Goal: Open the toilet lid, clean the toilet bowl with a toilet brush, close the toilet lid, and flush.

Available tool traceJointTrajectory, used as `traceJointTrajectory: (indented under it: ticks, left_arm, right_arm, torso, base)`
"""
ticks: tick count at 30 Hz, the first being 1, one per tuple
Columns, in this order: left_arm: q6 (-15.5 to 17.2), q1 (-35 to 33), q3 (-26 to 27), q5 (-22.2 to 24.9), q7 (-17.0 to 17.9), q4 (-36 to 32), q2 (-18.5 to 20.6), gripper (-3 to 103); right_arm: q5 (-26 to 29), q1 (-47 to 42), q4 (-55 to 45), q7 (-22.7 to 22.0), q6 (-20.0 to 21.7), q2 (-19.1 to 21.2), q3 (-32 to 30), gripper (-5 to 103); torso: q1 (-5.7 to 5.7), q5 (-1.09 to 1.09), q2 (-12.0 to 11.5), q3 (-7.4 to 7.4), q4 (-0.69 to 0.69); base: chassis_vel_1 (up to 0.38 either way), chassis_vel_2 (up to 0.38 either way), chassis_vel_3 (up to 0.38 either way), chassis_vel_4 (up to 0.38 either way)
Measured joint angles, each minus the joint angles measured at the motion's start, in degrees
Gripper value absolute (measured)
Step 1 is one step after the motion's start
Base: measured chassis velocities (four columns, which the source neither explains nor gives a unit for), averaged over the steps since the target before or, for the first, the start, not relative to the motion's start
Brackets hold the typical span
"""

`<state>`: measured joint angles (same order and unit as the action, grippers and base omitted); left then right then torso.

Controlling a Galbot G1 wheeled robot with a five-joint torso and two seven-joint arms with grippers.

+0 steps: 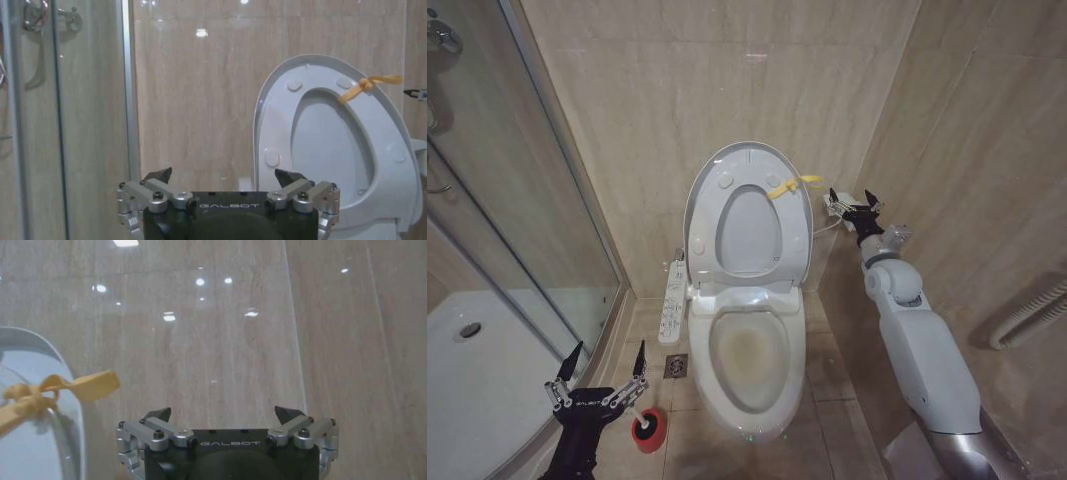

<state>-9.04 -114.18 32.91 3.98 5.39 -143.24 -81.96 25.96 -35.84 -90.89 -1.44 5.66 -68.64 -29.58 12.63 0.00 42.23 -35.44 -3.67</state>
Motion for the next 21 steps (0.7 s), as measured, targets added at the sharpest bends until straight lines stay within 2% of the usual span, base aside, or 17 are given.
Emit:
traceJointTrajectory:
  ticks: [6,11,17,21]
  left_arm:
    - [0.0,0.0,0.0,0.0,0.0,0.0,0.0,100]
    - [0.0,0.0,0.0,0.0,0.0,0.0,0.0,100]
    - [0.0,0.0,0.0,0.0,0.0,0.0,0.0,100]
    - [0.0,0.0,0.0,0.0,0.0,0.0,0.0,100]
  right_arm:
    - [-0.1,0.2,0.4,0.5,-0.6,0.2,-0.3,100]
    - [-0.9,0.7,1.8,0.8,-3.6,0.7,-0.4,100]
    - [-1.8,1.6,3.5,0.3,-4.8,1.2,0.8,100]
    - [-5.9,3.9,6.7,-1.4,-6.8,0.4,4.1,100]
  torso:
    - [0.02,0.00,0.0,-0.01,0.03]
    - [0.05,0.00,0.0,-0.02,0.00]
    - [0.02,0.00,0.0,-0.01,0.00]
    - [-0.01,0.00,0.0,0.00,0.02]
  base:
    - [-0.108,0.118,0.128,-0.129]
    - [-0.093,0.087,0.100,-0.096]
    - [-0.020,0.032,0.022,-0.033]
    - [0.000,0.000,0.000,0.000]
